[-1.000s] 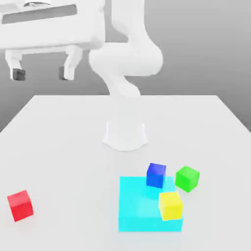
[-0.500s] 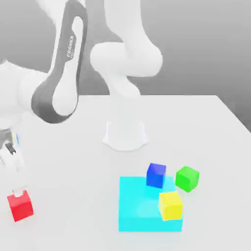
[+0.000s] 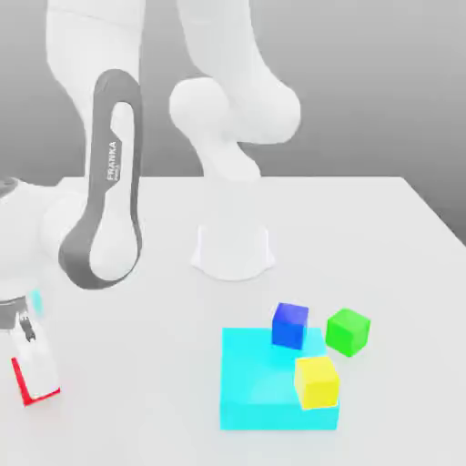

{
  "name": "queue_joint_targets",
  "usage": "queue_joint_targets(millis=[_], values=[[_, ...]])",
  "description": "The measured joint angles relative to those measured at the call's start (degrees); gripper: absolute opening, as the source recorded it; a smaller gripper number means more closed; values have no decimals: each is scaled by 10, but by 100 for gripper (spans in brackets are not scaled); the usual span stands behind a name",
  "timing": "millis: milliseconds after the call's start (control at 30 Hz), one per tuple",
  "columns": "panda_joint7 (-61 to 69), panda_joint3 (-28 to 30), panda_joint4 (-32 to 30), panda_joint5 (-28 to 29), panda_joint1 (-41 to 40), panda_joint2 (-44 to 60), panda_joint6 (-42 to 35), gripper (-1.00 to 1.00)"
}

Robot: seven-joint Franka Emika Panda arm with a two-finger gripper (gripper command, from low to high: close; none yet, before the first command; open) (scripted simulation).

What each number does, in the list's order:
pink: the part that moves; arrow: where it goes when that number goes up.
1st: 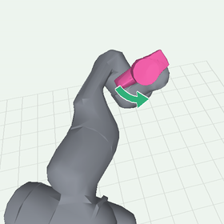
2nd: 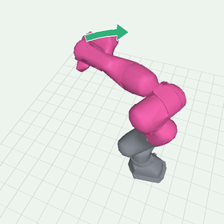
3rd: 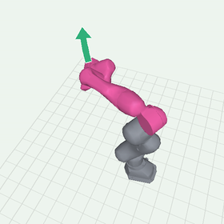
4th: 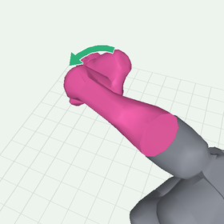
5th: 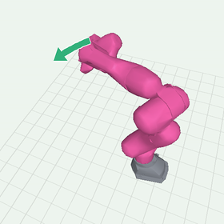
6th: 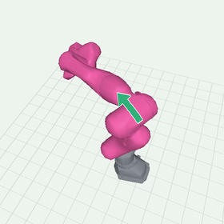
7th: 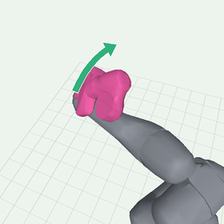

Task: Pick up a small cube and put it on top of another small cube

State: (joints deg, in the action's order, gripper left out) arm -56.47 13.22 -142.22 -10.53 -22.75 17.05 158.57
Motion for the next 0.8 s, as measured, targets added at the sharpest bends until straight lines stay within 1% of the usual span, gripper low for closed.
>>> queue_joint_targets(millis=[33,67,167,300,367,700,733,800], values=[[-10,5,-5,11,5,-21,-15,-100],[-25,-2,-14,13,14,-41,-26,-100],[-75,-35,-47,5,53,-104,-53,-100],[-151,-80,-95,-3,143,-188,-85,-100],[-193,-97,-119,-2,159,-230,-100,-100],[-399,-250,-239,-1,252,-424,-173,-100],[-415,-264,-249,-1,257,-433,-174,-100],[-429,-277,-259,2,259,-416,-146,-100]])
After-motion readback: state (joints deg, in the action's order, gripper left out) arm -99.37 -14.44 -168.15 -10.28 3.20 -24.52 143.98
